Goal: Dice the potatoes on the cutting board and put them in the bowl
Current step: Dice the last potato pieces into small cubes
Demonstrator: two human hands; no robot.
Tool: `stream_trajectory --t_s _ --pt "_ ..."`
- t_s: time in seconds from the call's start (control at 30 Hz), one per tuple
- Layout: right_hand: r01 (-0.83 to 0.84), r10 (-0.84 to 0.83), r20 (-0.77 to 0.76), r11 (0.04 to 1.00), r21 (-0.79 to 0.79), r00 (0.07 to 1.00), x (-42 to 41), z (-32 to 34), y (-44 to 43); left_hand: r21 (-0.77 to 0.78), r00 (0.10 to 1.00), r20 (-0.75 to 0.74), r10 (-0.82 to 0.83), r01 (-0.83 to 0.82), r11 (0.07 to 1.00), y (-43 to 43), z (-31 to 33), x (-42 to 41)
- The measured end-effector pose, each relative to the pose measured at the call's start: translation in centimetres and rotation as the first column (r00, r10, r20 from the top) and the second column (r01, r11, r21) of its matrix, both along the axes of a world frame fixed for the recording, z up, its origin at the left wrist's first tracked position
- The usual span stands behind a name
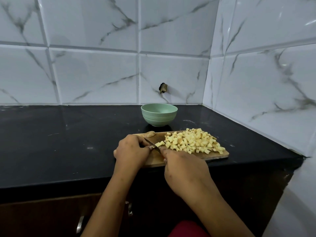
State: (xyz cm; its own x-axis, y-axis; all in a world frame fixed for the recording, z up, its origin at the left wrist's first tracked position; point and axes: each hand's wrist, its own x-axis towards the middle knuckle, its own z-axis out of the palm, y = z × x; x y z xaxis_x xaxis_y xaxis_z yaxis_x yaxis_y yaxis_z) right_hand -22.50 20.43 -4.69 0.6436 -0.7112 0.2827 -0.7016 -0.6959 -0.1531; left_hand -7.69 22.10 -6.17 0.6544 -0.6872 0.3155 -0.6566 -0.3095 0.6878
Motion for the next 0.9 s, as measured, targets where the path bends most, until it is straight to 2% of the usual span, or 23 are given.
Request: stream_trajectory --t_s 0.1,0.23,0.4,0.57,0.73,0.9 --pt "0.004 -0.004 -0.003 1.000 -0.028 1.000 -0.2 -0.3 0.1 0.055 0.998 0.042 0.040 -0.043 0.998 -0.3 0.4 0.1" --pt "0.080 -0.078 0.047 0.996 -0.041 0.996 -0.6 0.2 -1.1 0.121 0.975 0.219 0.035 -0.063 0.991 -1.2 1.1 0.5" --pt "0.081 -0.092 0.127 0.993 0.089 0.988 -0.5 1.5 -2.5 0.201 0.947 0.316 -0.065 0.000 0.980 -3.8 2.4 1.6" --pt "0.007 -0.035 0.150 0.983 0.184 0.988 -1.2 1.1 -2.1 0.217 0.950 0.259 -0.173 0.118 0.969 -5.3 3.2 4.1" --pt "-0.004 -0.021 0.102 0.971 0.240 0.995 -1.6 1.1 -1.1 0.405 0.916 0.207 -0.345 0.241 0.882 -6.4 2.7 5.1" --pt "0.074 -0.078 0.023 0.986 0.148 0.997 -0.5 1.5 -1.2 0.314 0.911 0.271 -0.312 0.223 0.923 -6.7 2.7 4.6"
